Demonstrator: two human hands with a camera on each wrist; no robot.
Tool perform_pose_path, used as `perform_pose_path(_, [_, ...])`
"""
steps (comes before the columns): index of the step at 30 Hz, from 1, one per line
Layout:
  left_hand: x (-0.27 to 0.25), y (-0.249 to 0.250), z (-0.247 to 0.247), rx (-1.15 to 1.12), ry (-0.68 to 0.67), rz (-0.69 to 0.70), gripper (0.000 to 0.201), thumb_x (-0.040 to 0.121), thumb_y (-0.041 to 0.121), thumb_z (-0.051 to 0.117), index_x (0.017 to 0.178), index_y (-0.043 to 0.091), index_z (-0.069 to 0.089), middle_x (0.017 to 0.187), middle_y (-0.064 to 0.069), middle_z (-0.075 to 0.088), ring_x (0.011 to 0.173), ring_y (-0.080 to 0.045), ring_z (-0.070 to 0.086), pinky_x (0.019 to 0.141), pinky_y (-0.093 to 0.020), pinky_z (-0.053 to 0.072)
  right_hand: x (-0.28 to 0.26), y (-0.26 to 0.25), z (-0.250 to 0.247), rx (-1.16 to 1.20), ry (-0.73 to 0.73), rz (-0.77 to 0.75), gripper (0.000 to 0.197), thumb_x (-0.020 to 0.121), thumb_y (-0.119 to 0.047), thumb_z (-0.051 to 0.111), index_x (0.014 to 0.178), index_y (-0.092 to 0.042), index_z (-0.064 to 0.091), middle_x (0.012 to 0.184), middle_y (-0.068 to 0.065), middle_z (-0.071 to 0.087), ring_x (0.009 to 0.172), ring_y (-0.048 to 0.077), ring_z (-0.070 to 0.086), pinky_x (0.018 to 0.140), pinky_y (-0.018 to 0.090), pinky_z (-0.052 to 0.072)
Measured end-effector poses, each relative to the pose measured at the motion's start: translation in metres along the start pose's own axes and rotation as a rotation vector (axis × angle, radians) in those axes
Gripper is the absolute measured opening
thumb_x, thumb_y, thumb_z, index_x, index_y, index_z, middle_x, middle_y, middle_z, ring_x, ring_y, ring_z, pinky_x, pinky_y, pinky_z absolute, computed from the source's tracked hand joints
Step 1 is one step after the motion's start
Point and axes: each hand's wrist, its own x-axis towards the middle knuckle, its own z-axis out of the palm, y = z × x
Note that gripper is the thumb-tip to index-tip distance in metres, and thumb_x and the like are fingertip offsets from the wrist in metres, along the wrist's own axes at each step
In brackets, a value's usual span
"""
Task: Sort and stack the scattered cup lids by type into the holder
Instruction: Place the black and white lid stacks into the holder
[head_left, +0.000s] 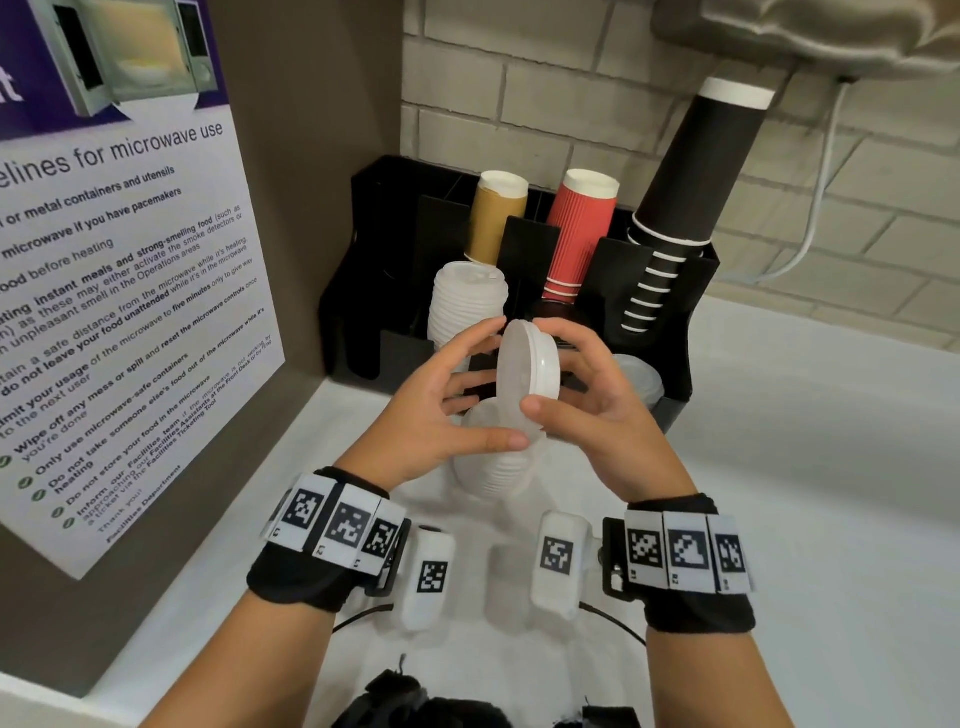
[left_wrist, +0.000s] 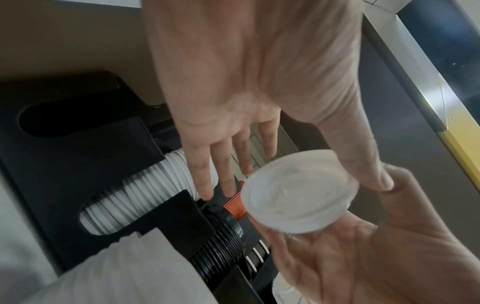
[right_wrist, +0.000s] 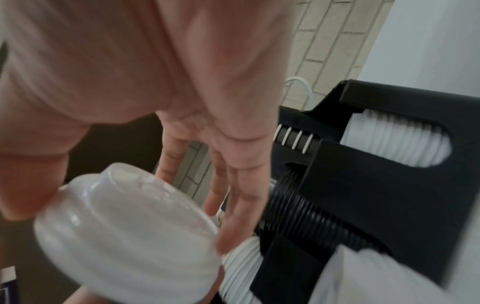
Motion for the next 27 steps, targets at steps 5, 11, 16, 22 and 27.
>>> perform_pose_path(5, [-0.001, 0.002, -0.010, -0.040, 0.200, 0.006, 0.058, 0.072, 0.032, 0.073, 0.124, 0.042, 0.051, 0.130, 0.015, 0.053, 0.116, -0.011, 0.060, 0.092, -0.023, 0.051, 0.017, -0.003, -0.047, -0.437, 0.361, -0.080, 0.065, 0.074, -0.026, 0.079, 0.128, -0.037, 0.044, 0.124, -0.003, 0.051, 0.108, 0.013, 0.058, 0.081, 0.026, 0.053])
perform_pose_path(11, [0.000, -0.002, -0.027, 0.034, 0.342, 0.030, 0.036, 0.088, 0.008, 0.066, 0.114, 0.031, 0.058, 0.120, 0.011, 0.057, 0.095, -0.001, 0.064, 0.083, -0.014, 0.048, 0.033, 0.014, -0.106, -0.833, 0.411, 0.132, 0.065, 0.073, -0.028, 0.078, 0.127, -0.020, 0.043, 0.125, 0.005, 0.042, 0.116, 0.025, 0.048, 0.099, 0.050, 0.041])
perform_pose_path(16, [0.000, -0.005, -0.027, 0.080, 0.347, 0.020, 0.033, 0.089, 0.009, 0.066, 0.113, 0.031, 0.059, 0.122, 0.009, 0.058, 0.095, -0.001, 0.064, 0.084, -0.016, 0.048, 0.045, 0.025, -0.113, -1.119, 0.186, 0.254, 0.067, 0.072, -0.028, 0.078, 0.126, -0.025, 0.040, 0.128, 0.001, 0.037, 0.116, 0.026, 0.047, 0.087, 0.041, 0.029])
perform_pose_path(22, [0.000, -0.005, -0.023, 0.104, 0.334, 0.005, 0.033, 0.089, 0.010, 0.067, 0.111, 0.034, 0.060, 0.125, 0.003, 0.057, 0.098, -0.008, 0.065, 0.087, -0.020, 0.049, 0.051, 0.027, -0.116, -1.254, 0.085, 0.313, 0.066, 0.069, -0.022, 0.077, 0.122, -0.030, 0.039, 0.122, -0.002, 0.035, 0.111, 0.024, 0.045, 0.084, 0.039, 0.025])
perform_pose_path(27, [0.001, -0.002, -0.022, 0.113, 0.330, 0.003, 0.032, 0.089, 0.010, 0.066, 0.110, 0.033, 0.059, 0.126, 0.002, 0.057, 0.098, -0.008, 0.065, 0.087, -0.019, 0.048, 0.052, 0.032, -0.111, -1.303, 0.033, 0.368, 0.063, 0.070, -0.022, 0.074, 0.123, -0.030, 0.039, 0.124, 0.000, 0.033, 0.109, 0.024, 0.045, 0.087, 0.042, 0.026])
